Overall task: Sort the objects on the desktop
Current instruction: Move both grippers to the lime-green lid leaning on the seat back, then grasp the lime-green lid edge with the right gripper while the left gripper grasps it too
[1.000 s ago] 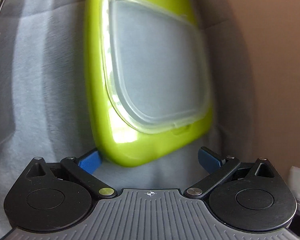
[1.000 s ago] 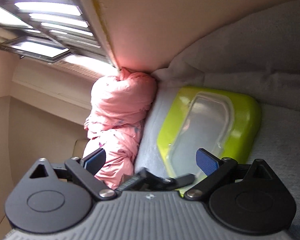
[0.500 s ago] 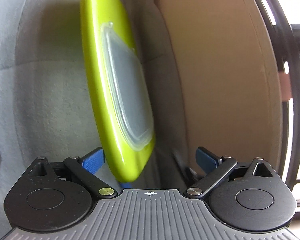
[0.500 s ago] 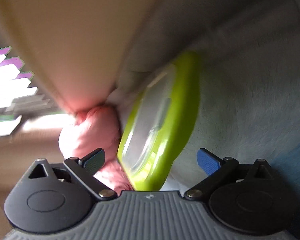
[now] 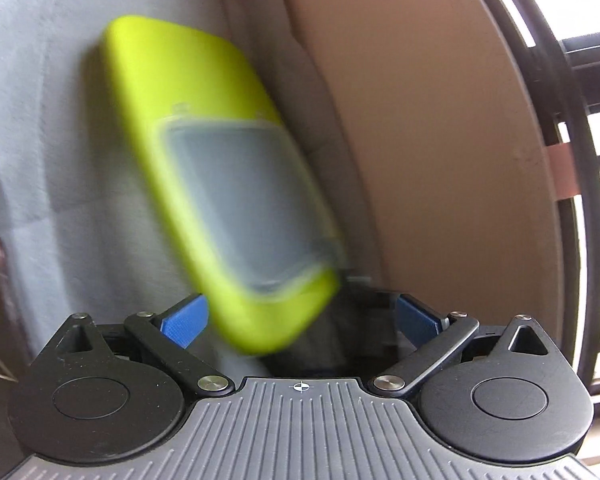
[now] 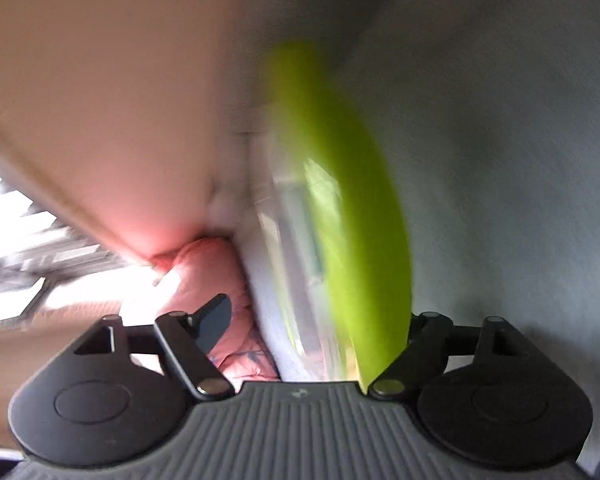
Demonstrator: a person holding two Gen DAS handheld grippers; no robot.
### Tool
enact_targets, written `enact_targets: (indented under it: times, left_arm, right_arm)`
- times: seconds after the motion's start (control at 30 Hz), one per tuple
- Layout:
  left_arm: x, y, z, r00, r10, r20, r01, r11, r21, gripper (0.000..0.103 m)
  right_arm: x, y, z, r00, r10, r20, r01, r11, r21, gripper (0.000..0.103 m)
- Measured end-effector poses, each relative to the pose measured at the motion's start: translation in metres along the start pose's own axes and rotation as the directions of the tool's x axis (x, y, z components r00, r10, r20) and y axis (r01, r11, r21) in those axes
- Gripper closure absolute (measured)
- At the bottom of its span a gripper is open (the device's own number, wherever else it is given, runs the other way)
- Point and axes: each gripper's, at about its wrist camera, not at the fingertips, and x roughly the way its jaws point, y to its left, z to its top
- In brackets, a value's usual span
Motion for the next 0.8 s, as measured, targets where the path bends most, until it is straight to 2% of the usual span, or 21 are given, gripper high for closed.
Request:
enact_targets:
  times: [0.1, 0.17, 0.3, 0.33, 0.37, 0.47, 0.57, 0.67, 0.8]
  left_arm:
    - [0.002, 0.025, -0.001, 1.0, 0.001, -0.015, -0.002, 0.998, -0.064, 0.001]
    - [0.001, 0.037, -0.005, 0.999, -0.016, -0.03, 0.013, 0.995, -0.097, 0.0]
    - [-0.01, 0.044, -0.018, 0.999, -0.035, -0.021, 0.033, 0.994, -0.109, 0.0]
    - [-0.009, 0.044, -0.017, 0.999, -0.048, -0.016, 0.046, 0.992, -0.115, 0.0]
    - [-0.008, 0.041, -0.016, 0.998, -0.066, -0.01, 0.065, 0.99, -0.124, 0.0]
    - [-0.013, 0.036, -0.012, 0.991, -0.131, 0.018, 0.132, 0.977, -0.17, 0.0]
    - [-0.013, 0.036, -0.016, 0.982, -0.186, 0.037, 0.189, 0.961, -0.201, 0.0]
    - [-0.01, 0.038, -0.026, 0.968, -0.243, 0.058, 0.25, 0.942, -0.224, 0.0]
    - [0.01, 0.047, -0.039, 0.945, -0.315, 0.085, 0.325, 0.894, -0.309, 0.0]
  right_arm:
    - [-0.008, 0.026, -0.002, 0.992, 0.128, 0.005, -0.126, 0.979, -0.16, 0.03]
    - [-0.005, 0.038, -0.004, 0.985, 0.171, -0.01, -0.169, 0.959, -0.226, 0.031]
    - [0.02, 0.045, 0.001, 0.984, 0.175, -0.039, -0.179, 0.961, -0.212, 0.031]
    - [0.029, 0.044, 0.004, 0.985, 0.162, -0.055, -0.169, 0.967, -0.188, 0.036]
    - [0.04, 0.04, 0.008, 0.985, 0.158, -0.073, -0.168, 0.975, -0.148, 0.051]
    - [0.053, 0.028, 0.013, 0.982, 0.13, -0.137, -0.137, 0.99, -0.042, 0.085]
    - [0.04, 0.026, 0.008, 0.978, 0.117, -0.171, -0.12, 0.993, -0.003, 0.086]
    - [0.011, 0.033, 0.006, 0.974, 0.116, -0.192, -0.115, 0.993, 0.019, 0.086]
    - [-0.047, 0.039, 0.008, 0.97, 0.086, -0.227, -0.078, 0.996, 0.046, 0.085]
